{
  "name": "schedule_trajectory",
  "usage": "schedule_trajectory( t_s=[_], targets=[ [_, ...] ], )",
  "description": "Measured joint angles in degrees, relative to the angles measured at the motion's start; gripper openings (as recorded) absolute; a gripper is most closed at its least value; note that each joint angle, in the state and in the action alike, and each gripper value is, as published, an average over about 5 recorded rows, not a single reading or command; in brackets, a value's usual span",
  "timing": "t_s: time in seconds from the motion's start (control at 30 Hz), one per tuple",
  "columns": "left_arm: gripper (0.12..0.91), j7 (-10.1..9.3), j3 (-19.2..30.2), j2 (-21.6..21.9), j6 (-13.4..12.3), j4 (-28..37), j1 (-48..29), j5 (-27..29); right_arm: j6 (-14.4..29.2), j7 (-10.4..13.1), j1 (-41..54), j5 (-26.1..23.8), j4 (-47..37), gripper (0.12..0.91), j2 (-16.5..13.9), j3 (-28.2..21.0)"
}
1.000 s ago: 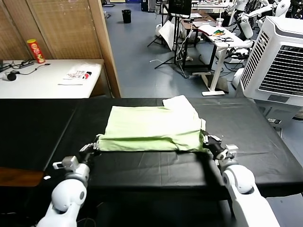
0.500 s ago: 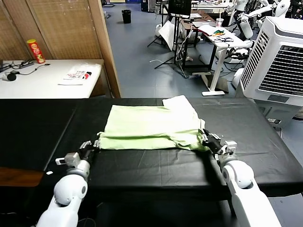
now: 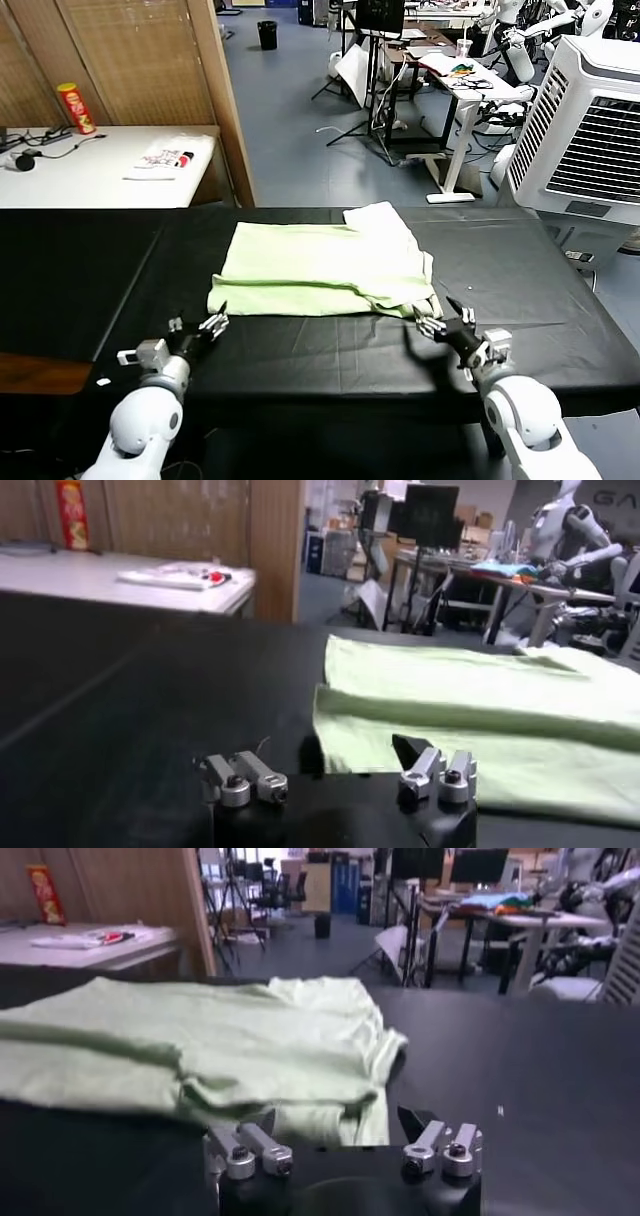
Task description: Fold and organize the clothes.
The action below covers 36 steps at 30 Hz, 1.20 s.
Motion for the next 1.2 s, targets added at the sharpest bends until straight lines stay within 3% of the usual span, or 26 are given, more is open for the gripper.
schedule_trajectory(
  t_s=[0.1, 0.33, 0.47, 0.53, 0.9, 1.2],
  targets=[
    [0.718, 0.18, -0.14, 0.29, 0.00, 0.39, -0.06, -0.66, 0.58, -0.16, -0.06, -1.38, 0.00, 0.428, -0.07, -0.16],
    [0.332, 0.80, -0.06, 0.97, 0.08, 1.09, -0.67, -1.84, 0.74, -0.25, 0.13, -2.27, -0.17, 0.234, -0.45, -0.40],
    [0.155, 0.82, 0.28, 1.42, 0.26, 1.18, -0.70, -2.12, 0.01, 0.25, -0.16, -1.94, 0.08, 0.134, -0.88, -0.20],
    [0.126, 0.32, 0.49, 1.68, 0.61, 0.93, -0.45, -1.87, -0.82, 0.62, -0.74, -1.45, 0.77, 0.123, -1.34, 0.14],
    [0.125, -4.39, 0.74, 4.58, 4.26, -6.04, 6.14, 0.19, -2.65, 2.20, -8.94, 0.50, 7.68, 0.123, -5.03, 2.62],
    [0.125, -6.20, -1.37, 5.73, 5.70, -15.79, 16.32, 1.10, -3.58, 2.92, -16.80, 0.55, 11.79, 0.123, -6.09, 3.30]
  ],
)
